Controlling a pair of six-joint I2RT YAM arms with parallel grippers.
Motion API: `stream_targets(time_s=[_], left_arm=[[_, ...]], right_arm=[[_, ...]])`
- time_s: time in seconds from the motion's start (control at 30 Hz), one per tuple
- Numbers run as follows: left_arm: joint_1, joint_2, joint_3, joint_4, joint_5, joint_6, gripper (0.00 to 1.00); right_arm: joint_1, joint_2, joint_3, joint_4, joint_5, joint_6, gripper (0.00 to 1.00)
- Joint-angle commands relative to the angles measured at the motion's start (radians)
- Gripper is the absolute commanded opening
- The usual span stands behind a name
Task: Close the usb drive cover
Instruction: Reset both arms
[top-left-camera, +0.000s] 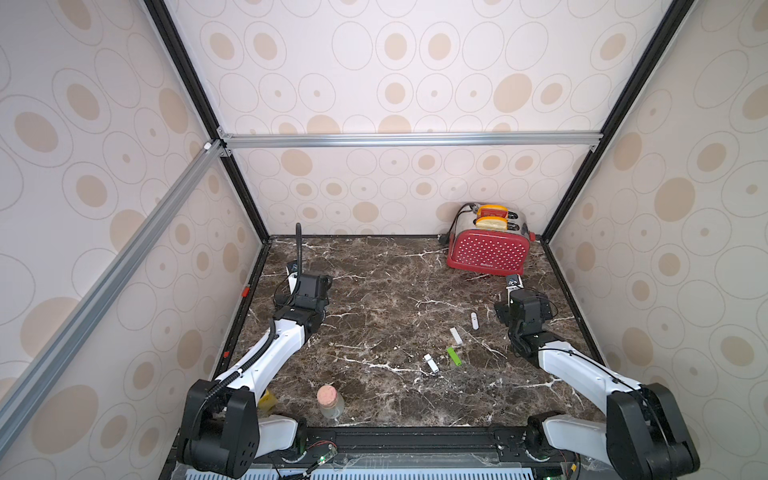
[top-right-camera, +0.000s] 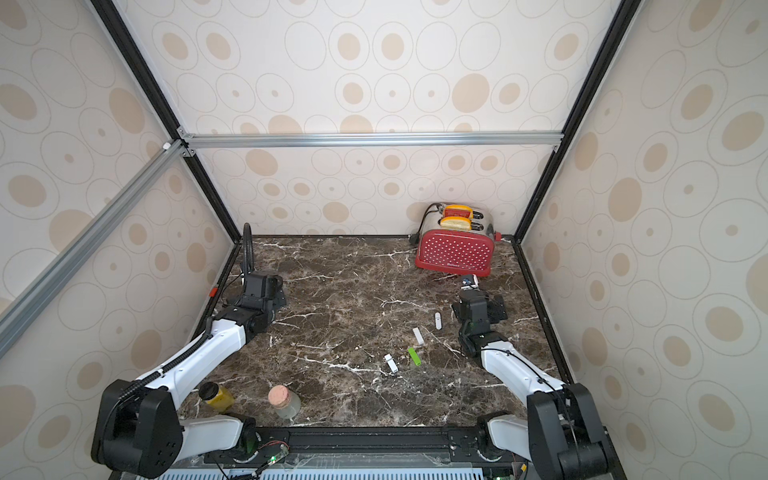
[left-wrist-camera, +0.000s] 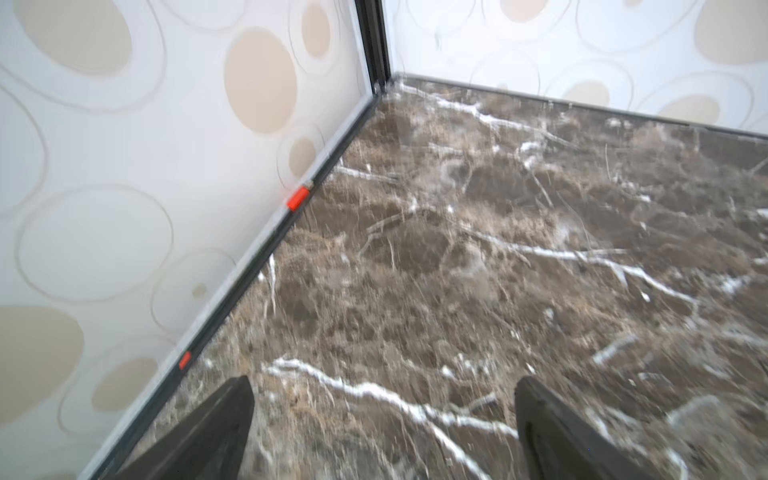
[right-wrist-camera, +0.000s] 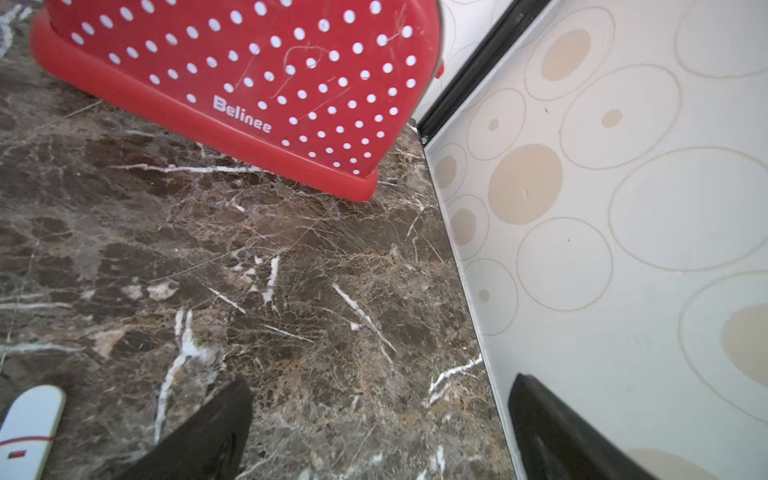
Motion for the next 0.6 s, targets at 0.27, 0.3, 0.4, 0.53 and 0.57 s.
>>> stream_targets(time_s=[0.27,0.3,0.4,0.53,0.57], left_arm=[[0.087,0.065,-0.232,0.573,-0.003,0.31,0.99],[0.101,0.08,-0.237,0.585,-0.002,0.3,0.99],[0.147,0.12,-0.258,0.639,0.035,0.276,0.99],[0.182,0.174,-0.274,0.722,0.095,0.249,0.99],[0.186,0.193,-0.273,0.733,0.105,0.248,0.99]], right_arm=[[-0.039,0.139,-0.095,0.385,-0.148,-0.023,1.0],[-0.041,0.155,-0.097,0.396,-0.164,-0.029,1.0],[-0.054,0.181,-0.1,0.434,-0.183,-0.044,1.0],[-0.115,0.222,-0.128,0.526,-0.182,0.006,1.0],[-0.125,0.234,-0.131,0.552,-0.18,0.01,1.0]])
